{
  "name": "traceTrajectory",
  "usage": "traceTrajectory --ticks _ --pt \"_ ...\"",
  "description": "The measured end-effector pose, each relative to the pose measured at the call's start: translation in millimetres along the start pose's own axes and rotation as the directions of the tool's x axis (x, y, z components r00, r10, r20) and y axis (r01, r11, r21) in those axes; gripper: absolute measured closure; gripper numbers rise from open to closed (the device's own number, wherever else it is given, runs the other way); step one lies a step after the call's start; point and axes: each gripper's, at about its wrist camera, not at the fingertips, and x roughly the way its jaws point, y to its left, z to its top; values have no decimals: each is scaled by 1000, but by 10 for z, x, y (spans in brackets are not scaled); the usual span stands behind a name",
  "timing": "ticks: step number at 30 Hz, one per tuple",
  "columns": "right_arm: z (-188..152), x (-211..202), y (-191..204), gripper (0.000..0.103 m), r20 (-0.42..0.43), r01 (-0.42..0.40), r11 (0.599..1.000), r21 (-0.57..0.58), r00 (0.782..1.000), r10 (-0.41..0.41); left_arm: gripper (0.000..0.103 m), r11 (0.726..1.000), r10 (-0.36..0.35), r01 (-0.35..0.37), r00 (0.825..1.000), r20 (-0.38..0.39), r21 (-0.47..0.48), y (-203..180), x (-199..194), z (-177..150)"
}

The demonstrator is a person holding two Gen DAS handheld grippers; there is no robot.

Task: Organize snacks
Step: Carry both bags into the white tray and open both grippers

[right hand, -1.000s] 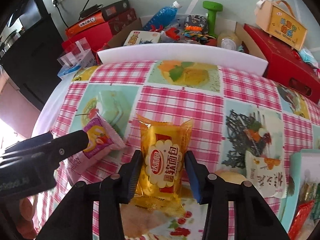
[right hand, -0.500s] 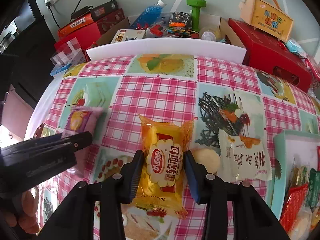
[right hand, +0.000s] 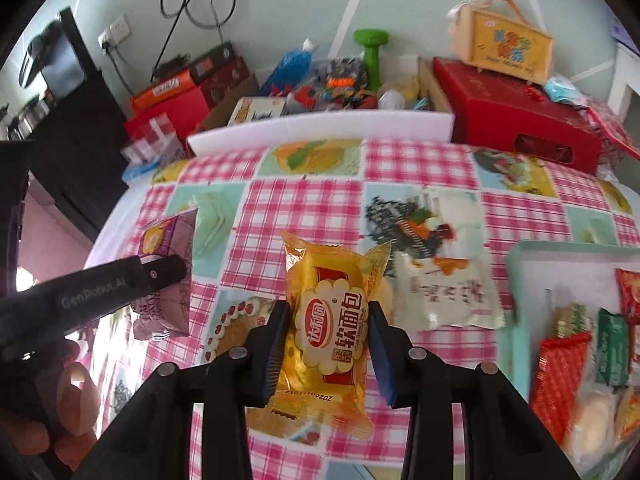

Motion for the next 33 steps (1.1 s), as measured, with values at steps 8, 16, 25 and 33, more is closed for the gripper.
traceTrajectory --ticks 8,16,25,33 --pt "-110 -466 -440 62 67 11 996 94 998 -17 65 997 -52 56 996 69 -50 -327 -351 -214" --pt "-218 -811 -995 62 93 89 977 195 990 -109 65 995 -100 98 991 89 22 -931 -457 -387" --pt "-302 -974 -1739 62 100 158 923 350 974 -204 65 979 -118 103 990 76 175 -1570 -431 -640" --pt "-406 -1106 -2251 62 96 204 871 447 957 -274 65 940 -149 135 989 21 313 -2122 -292 -935"
